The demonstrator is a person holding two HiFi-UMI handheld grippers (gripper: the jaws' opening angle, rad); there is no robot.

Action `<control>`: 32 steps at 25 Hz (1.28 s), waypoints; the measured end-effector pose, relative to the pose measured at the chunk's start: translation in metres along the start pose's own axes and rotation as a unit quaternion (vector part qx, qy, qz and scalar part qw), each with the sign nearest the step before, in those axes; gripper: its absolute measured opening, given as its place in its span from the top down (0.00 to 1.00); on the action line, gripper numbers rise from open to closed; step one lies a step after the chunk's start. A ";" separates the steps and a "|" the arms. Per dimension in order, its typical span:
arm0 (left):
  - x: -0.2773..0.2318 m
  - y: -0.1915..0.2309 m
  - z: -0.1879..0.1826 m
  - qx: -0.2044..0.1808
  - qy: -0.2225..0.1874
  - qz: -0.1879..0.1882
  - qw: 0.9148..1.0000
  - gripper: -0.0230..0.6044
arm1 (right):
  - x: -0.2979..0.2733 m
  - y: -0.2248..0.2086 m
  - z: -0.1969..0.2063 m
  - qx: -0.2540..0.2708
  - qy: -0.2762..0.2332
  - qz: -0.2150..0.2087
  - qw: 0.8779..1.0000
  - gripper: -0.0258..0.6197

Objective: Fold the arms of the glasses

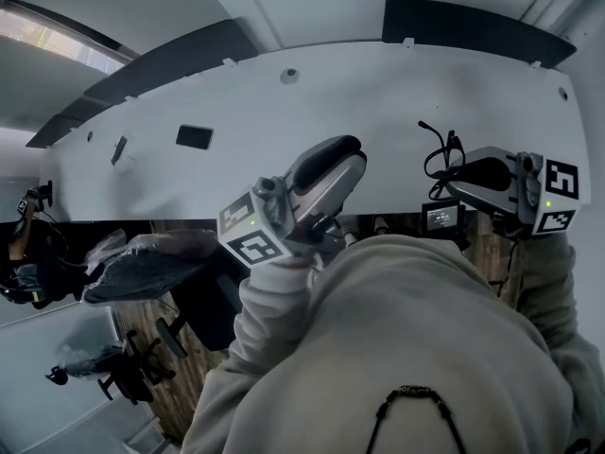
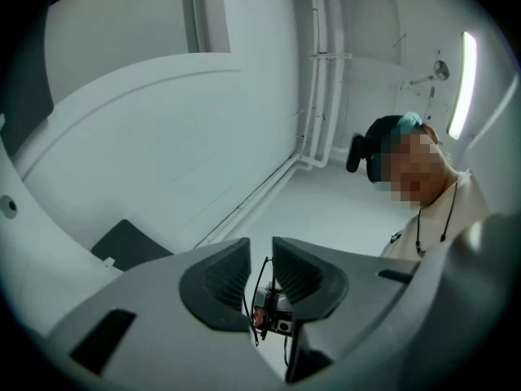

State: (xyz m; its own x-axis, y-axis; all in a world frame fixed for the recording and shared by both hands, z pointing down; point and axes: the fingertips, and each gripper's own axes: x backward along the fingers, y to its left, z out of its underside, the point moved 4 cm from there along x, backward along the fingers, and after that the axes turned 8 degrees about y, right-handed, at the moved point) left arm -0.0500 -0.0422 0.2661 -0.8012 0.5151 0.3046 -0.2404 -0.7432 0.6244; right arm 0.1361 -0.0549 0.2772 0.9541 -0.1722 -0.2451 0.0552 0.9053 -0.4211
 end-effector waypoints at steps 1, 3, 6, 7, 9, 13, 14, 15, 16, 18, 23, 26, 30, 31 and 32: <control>0.004 0.000 0.001 -0.006 0.002 -0.007 1.000 0.89 | 0.001 -0.007 0.002 0.001 0.008 0.011 1.000 0.88; 0.010 0.000 0.004 -0.014 0.009 -0.021 1.000 0.95 | 0.002 -0.021 0.006 0.000 0.020 0.025 0.999 0.88; 0.019 0.002 0.010 -0.014 0.018 -0.043 0.999 0.95 | -0.001 -0.041 0.012 -0.007 0.039 0.039 0.998 0.88; 0.023 0.003 0.011 -0.011 0.018 -0.049 0.999 0.95 | -0.004 -0.047 0.015 -0.008 0.050 0.043 0.998 0.88; 0.033 0.006 0.012 -0.008 0.015 -0.065 0.998 0.95 | -0.013 -0.058 0.022 -0.008 0.073 0.049 0.996 0.88; 0.046 0.010 0.015 -0.010 0.007 -0.095 0.995 0.95 | -0.024 -0.076 0.032 -0.004 0.109 0.047 0.993 0.88; 0.048 0.009 0.016 -0.011 0.005 -0.102 0.995 0.95 | -0.027 -0.079 0.033 -0.001 0.116 0.046 0.992 0.88; 0.050 0.008 0.017 -0.012 0.004 -0.109 0.994 0.95 | -0.029 -0.080 0.033 0.002 0.123 0.044 0.991 0.88; 0.053 0.006 0.018 -0.012 0.004 -0.116 0.993 0.95 | -0.032 -0.081 0.033 0.007 0.129 0.042 0.991 0.88; 0.060 0.005 0.021 -0.012 0.001 -0.130 0.991 0.96 | -0.041 -0.085 0.035 0.016 0.143 0.038 0.989 0.88; 0.076 0.009 0.028 -0.012 0.000 -0.159 0.987 0.95 | -0.065 -0.110 0.051 0.040 0.196 0.043 0.979 0.88; 0.086 0.007 0.029 -0.011 -0.003 -0.175 0.984 0.96 | -0.079 -0.130 0.077 0.062 0.260 0.075 0.961 0.88; 0.095 0.002 0.033 -0.008 -0.006 -0.195 0.981 0.95 | -0.098 -0.157 0.126 0.085 0.352 0.091 0.928 0.88; 0.097 0.001 0.035 -0.008 -0.007 -0.199 0.980 0.95 | -0.102 -0.163 0.138 0.087 0.368 0.091 0.921 0.88; 0.099 0.000 0.036 -0.007 -0.010 -0.204 0.979 0.95 | -0.105 -0.169 0.149 0.088 0.384 0.091 0.915 0.88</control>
State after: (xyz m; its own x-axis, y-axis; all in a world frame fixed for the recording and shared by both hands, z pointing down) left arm -0.1097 0.0246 0.3222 -0.6269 0.7777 0.0461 -0.5454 -0.4803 0.6869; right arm 0.0702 -0.1321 0.5046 0.4672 -0.1737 -0.8669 0.0268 0.9829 -0.1824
